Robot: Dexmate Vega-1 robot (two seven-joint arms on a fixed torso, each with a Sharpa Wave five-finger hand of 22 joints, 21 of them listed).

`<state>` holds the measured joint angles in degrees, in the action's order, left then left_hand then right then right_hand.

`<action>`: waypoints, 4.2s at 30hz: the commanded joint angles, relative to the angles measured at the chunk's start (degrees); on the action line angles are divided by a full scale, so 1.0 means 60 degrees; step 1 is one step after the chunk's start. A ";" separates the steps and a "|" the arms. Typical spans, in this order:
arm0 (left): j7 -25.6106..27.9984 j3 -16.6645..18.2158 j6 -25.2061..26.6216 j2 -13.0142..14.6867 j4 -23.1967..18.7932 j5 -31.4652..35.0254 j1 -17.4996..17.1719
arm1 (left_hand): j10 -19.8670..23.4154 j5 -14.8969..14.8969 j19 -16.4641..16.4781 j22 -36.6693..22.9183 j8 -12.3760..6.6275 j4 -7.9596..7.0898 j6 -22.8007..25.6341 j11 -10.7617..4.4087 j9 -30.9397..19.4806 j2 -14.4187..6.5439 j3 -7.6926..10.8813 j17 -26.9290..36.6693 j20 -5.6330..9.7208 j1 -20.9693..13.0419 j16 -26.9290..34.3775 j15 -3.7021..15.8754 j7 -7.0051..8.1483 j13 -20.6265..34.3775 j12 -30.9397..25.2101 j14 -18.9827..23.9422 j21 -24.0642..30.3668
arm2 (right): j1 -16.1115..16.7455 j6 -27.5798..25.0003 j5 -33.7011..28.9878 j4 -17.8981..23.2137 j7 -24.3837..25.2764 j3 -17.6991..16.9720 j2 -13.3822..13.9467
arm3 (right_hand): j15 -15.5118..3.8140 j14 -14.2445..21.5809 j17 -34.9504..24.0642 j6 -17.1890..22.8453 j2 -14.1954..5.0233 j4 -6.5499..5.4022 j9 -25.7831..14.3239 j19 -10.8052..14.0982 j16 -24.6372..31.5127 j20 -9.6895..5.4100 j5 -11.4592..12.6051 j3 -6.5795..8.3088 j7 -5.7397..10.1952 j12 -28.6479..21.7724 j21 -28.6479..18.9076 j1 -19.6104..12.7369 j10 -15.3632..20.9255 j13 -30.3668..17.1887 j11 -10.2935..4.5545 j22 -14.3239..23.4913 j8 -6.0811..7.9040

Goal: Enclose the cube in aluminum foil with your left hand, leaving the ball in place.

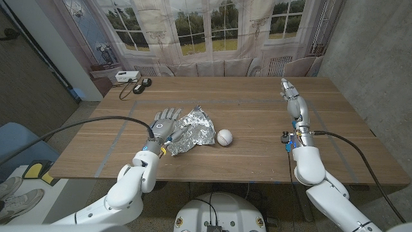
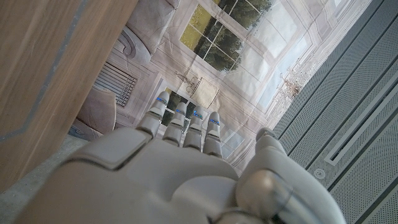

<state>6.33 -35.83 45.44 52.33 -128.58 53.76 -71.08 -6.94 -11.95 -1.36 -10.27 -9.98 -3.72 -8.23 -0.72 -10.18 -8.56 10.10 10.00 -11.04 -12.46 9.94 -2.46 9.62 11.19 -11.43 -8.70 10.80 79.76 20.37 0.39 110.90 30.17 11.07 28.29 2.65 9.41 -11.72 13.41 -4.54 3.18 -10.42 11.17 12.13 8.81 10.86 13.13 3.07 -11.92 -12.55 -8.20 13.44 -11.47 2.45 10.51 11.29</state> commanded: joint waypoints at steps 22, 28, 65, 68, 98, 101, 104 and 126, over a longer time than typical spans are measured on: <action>-0.2277 -0.1296 0.0981 -0.0550 0.0898 0.2325 0.0905 | 0.0010 -0.0376 0.0632 0.0021 -0.0098 0.0248 -0.0366 -0.0176 -0.0022 0.0718 -0.0228 -0.0001 0.0039 -0.0381 0.0151 0.0118 0.0055 0.0013 -0.0144 0.0172 0.0209 | -0.0337 -0.0182 0.0034 -0.0161 0.0058 0.0215 -0.0041 | 0.0003 0.0164 0.0005 0.0096 -0.0031 -0.0003 -0.0023 0.0120 0.0047 -0.0046 0.0054 -0.0001 0.0015 -0.0048 -0.0020 0.0048 0.0140 -0.0035 0.0009 0.0041 -0.0017; -0.3506 -0.1521 0.1195 -0.0828 0.1283 0.3380 0.1164 | 0.0024 -0.0461 0.0631 0.0022 -0.0101 0.0352 -0.0402 -0.0212 -0.0023 0.0838 -0.0266 -0.0001 0.0060 -0.0521 0.0135 0.0159 0.0126 0.0015 -0.0150 0.0189 0.0182 | -0.0384 -0.0247 0.0044 -0.0167 0.0090 0.0244 -0.0037 | 0.0002 0.0186 0.0006 0.0098 -0.0045 -0.0007 -0.0023 0.0125 0.0051 -0.0047 0.0058 0.0009 0.0017 -0.0045 -0.0018 0.0051 0.0153 -0.0036 0.0014 0.0042 -0.0020; 0.1558 0.1368 -0.3535 0.0157 0.0295 -0.2041 -0.0589 | 0.1963 -0.0559 0.3291 0.0059 -0.0391 0.0904 0.1720 -0.0137 -0.0034 0.0133 -0.0117 -0.0007 0.1134 -0.1710 0.0307 0.0635 -0.0346 0.0015 -0.0568 0.2724 0.0536 | -0.0393 -0.0273 0.0131 -0.0217 0.0359 0.0272 -0.0066 | -0.0001 0.0276 -0.0005 0.0131 -0.0088 -0.0061 -0.0023 0.0157 0.0070 -0.0079 0.0065 0.0025 0.0026 -0.0028 -0.0012 0.0121 0.0199 -0.0041 0.0004 0.0043 -0.0023; 0.0514 0.1038 -0.3101 0.0290 0.0100 -0.1696 -0.0220 | 0.2149 -0.0516 0.3564 0.0064 -0.0412 0.1070 0.2027 -0.0265 -0.0035 -0.0102 0.0152 -0.0026 0.1175 -0.2041 0.0252 0.0722 -0.0257 0.0011 -0.0564 0.2887 0.0522 | -0.0383 -0.0211 0.0125 -0.0252 0.0367 0.0270 -0.0073 | 0.0007 0.0282 -0.0007 0.0134 -0.0091 -0.0068 -0.0023 0.0164 0.0072 -0.0059 0.0065 0.0025 0.0015 -0.0030 -0.0014 0.0131 0.0210 -0.0042 0.0011 0.0044 -0.0023; -0.4844 -0.0999 -0.0242 -0.0293 0.0132 0.2175 0.1447 | 0.1489 -0.0095 0.3135 0.0015 0.0004 0.1382 0.1458 -0.0146 -0.0051 0.0958 -0.0289 0.0016 -0.0209 -0.1830 -0.0002 0.0352 0.0036 0.0040 -0.0058 0.2093 0.0052 | -0.0423 -0.0235 0.0032 -0.0270 0.0353 0.0295 -0.0097 | 0.0026 0.0325 -0.0008 0.0152 -0.0087 -0.0086 -0.0022 0.0188 0.0069 -0.0047 0.0072 0.0036 0.0001 -0.0011 -0.0009 0.0157 0.0226 -0.0044 0.0015 0.0043 -0.0026; -0.5365 -0.1181 -0.0241 -0.0443 0.0295 0.2830 0.1582 | 0.1260 -0.0129 0.3038 0.0017 0.0047 0.1527 0.0962 -0.0165 -0.0049 0.1156 -0.0361 0.0005 -0.0207 -0.1965 0.0002 0.0302 0.0061 0.0047 -0.0009 0.1899 0.0018 | -0.0440 -0.0263 0.0024 -0.0279 0.0367 0.0313 -0.0110 | 0.0031 0.0327 -0.0007 0.0151 -0.0088 -0.0085 -0.0022 0.0190 0.0067 -0.0049 0.0073 0.0040 0.0003 -0.0009 -0.0008 0.0155 0.0225 -0.0044 0.0016 0.0043 -0.0027; -0.6088 -0.1297 -0.0275 -0.0634 0.0458 0.3472 0.1718 | 0.0943 -0.0198 0.3018 0.0016 0.0069 0.1676 0.0478 -0.0115 -0.0050 0.1338 -0.0421 0.0003 -0.0204 -0.2150 0.0008 0.0218 0.0024 0.0053 0.0055 0.1735 0.0022 | -0.0440 -0.0264 0.0014 -0.0292 0.0390 0.0324 -0.0123 | 0.0025 0.0325 -0.0006 0.0153 -0.0090 -0.0084 -0.0022 0.0192 0.0064 -0.0050 0.0074 0.0044 0.0001 -0.0007 -0.0008 0.0152 0.0225 -0.0044 0.0002 0.0043 -0.0028; -0.7529 -0.0879 -0.0800 -0.2381 0.2086 0.7177 0.1442 | 0.1316 -0.1344 0.7469 -0.0163 -0.0638 0.2184 0.1012 0.0224 -0.0263 0.0797 0.0150 0.0396 0.1793 -0.6232 0.0796 0.1235 -0.0318 0.0696 -0.0744 0.4564 0.1392 | -0.0537 -0.0577 -0.0096 -0.0204 0.0476 0.0395 -0.0101 | 0.0025 0.0333 -0.0001 0.0250 -0.0098 -0.0074 -0.0022 0.0190 0.0051 -0.0056 0.0078 0.0073 -0.0039 -0.0013 0.0002 0.0131 0.0276 -0.0045 0.0040 0.0043 0.0000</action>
<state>-38.39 -42.78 42.21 42.52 -120.34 88.62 -60.81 -0.18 -19.78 40.65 -11.16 -12.63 9.09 -5.27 0.42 -11.35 -1.82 9.68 11.43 -3.50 -46.09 13.78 1.64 7.97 14.41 -14.91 14.93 18.16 77.02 17.96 0.16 109.43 32.83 13.14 27.54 2.75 10.74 -11.73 14.34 -4.94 2.94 -10.42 12.05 12.13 8.53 10.86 13.37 2.76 -11.92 -12.55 -7.37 14.46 -11.59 2.65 10.51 11.29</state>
